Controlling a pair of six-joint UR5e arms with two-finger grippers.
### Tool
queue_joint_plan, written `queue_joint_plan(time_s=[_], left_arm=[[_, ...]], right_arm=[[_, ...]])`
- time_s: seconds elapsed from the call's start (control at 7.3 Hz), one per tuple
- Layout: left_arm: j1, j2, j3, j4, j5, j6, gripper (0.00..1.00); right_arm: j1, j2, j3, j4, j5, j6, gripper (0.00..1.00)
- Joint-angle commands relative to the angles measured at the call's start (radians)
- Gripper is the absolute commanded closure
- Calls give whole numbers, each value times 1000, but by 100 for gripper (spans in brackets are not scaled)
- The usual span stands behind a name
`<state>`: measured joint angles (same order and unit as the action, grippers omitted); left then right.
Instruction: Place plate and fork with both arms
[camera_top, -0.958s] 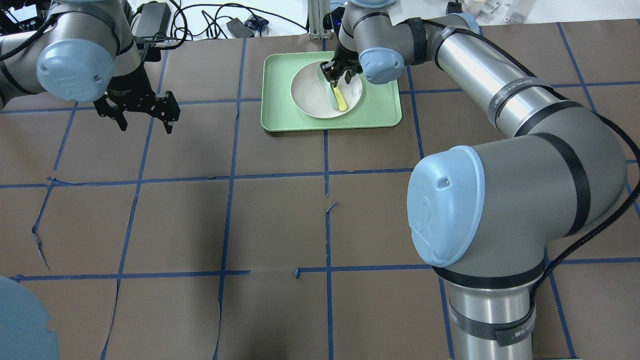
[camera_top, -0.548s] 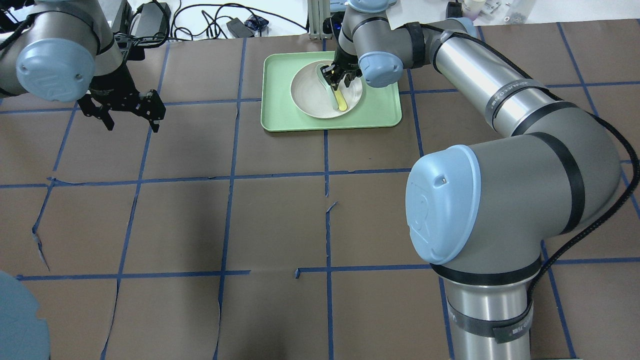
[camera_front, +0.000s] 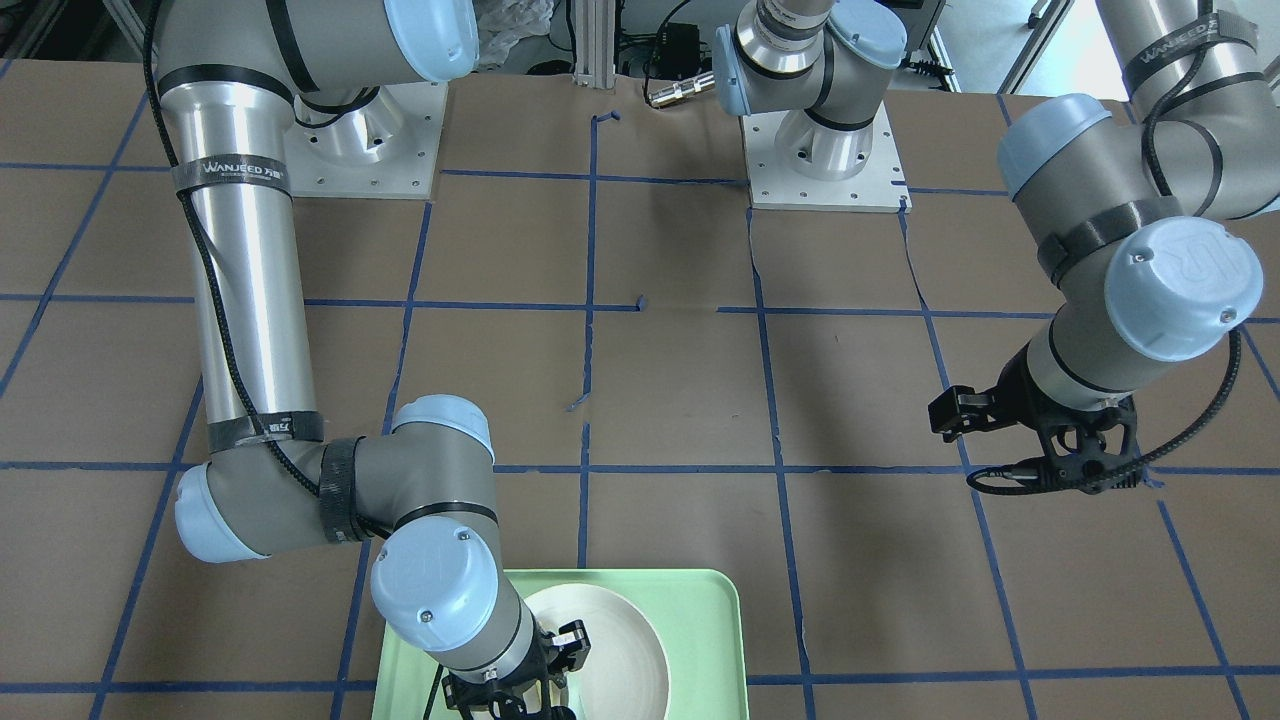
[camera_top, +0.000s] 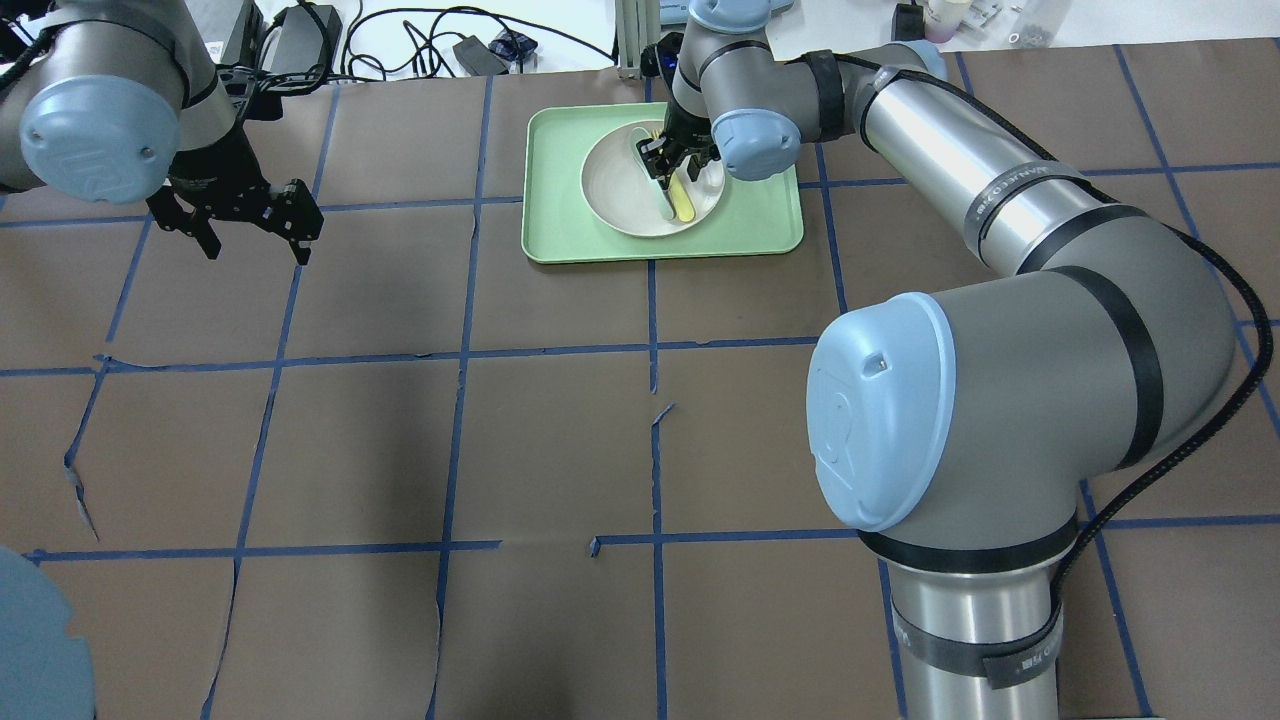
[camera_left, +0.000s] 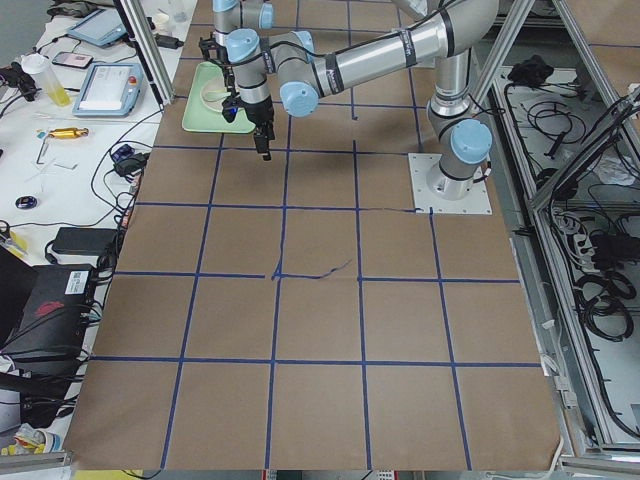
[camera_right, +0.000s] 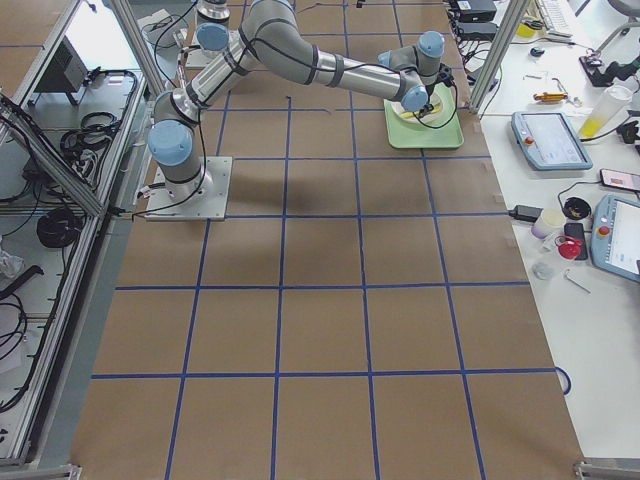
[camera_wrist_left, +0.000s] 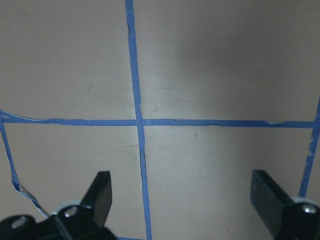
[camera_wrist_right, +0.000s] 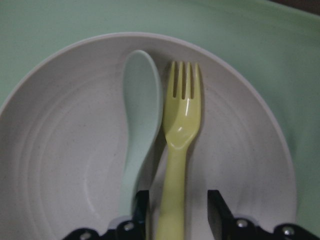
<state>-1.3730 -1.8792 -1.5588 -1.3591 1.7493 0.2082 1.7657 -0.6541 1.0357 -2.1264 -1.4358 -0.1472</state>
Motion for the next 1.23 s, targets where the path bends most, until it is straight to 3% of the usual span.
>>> queue_joint_plan(time_s=[0.0,0.14,0.41,0.68,0.82,1.1], left_arm=[[0,0,-1,0,1,0,0],[0,0,-1,0,3,0,0],[0,0,-1,0,7,2,0],[0,0,-3,0,10,0,0],[0,0,-3,0,10,2,0],[2,0,-3,0,12,0,0]], right_arm=[[8,-1,3,3,0,0,48],[9,2,3,3,0,-2,48],[9,10,3,3,-2,-40,63],[9,10,3,3,-5,-40,68],[9,7,3,3,-12,-38,100],[9,-10,3,8,-12,-9,100]])
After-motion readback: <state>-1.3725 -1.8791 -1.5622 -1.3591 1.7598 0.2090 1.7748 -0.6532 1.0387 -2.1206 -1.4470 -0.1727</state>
